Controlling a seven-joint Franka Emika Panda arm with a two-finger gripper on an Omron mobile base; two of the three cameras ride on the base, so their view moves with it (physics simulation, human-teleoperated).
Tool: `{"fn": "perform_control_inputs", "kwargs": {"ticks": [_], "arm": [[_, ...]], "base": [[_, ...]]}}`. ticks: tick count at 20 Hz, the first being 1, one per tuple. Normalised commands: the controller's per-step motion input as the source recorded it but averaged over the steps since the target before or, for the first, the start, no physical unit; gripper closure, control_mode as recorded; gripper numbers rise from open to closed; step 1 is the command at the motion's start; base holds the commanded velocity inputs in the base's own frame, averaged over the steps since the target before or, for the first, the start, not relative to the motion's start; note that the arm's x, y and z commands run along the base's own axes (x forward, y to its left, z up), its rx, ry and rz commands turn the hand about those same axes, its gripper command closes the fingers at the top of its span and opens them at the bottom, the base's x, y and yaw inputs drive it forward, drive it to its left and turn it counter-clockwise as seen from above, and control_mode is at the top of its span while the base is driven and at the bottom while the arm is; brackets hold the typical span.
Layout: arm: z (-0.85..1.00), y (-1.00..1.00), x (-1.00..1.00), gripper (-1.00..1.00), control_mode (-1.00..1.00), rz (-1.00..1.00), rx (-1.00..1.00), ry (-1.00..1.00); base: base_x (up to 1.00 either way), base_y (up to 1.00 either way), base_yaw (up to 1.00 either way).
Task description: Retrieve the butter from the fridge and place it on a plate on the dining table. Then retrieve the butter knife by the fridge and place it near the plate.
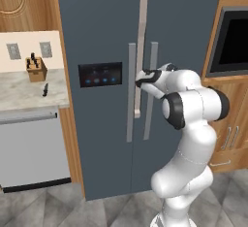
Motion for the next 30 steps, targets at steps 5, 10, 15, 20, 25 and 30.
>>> {"fn": "perform_control_inputs", "kwargs": {"ticks": [5,10,15,20,25,30], "arm": [[0.17,-0.04,-0.16,1.00,-1.00,0.00,0.00,0.11],[0.49,-0.44,-1.00,1.00,-1.00,0.01,-0.01,0.06],[0.56,-0.80,-1.00,1.00,-1.00,0.12,0.01,0.16],[0.25,-1.00,-1.00,1.00,-1.00,0.12,0.10,0.13],[0.53,-1.00,-1.00,1.00,-1.00,0.07,0.11,0.23],[0.43,-0.26,-0.63,1.00,-1.00,0.04,-0.08,0.12]], "base": [[0.00,0.00,0.00],[0.00,0.00,0.00],[0.00,0.00,0.00],[0.00,0.00,0.00],[0.00,0.00,0.00],[0.00,0.00,0.00]]}}
